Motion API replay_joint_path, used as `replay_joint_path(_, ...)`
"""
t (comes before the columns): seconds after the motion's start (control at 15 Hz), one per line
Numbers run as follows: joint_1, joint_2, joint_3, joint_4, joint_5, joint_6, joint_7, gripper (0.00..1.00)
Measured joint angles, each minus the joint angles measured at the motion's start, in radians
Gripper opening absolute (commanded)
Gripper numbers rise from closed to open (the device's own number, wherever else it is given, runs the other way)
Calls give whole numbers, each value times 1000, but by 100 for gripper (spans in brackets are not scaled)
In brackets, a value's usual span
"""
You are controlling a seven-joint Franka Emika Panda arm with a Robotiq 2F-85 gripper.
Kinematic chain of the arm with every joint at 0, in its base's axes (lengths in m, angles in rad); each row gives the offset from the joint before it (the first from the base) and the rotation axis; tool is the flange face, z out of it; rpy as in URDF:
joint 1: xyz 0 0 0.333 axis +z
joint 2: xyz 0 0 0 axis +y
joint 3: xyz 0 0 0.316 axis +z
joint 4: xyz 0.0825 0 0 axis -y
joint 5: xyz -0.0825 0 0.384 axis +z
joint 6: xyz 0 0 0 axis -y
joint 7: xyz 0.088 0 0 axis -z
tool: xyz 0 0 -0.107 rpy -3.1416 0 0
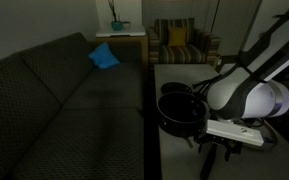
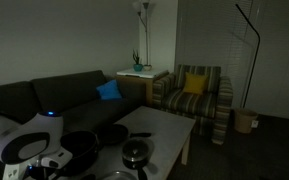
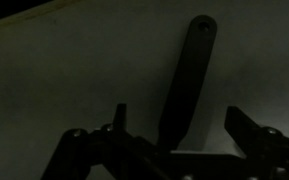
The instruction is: Move the dishing spoon from the pot to the table, to the pot, then to the table
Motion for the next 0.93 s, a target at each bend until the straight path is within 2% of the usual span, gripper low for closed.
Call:
replay_joint_path(0.4, -13, 5, 6, 4, 1, 12, -36, 100)
replay_joint_path(0.93, -149, 79, 111, 42, 12, 92, -153, 100)
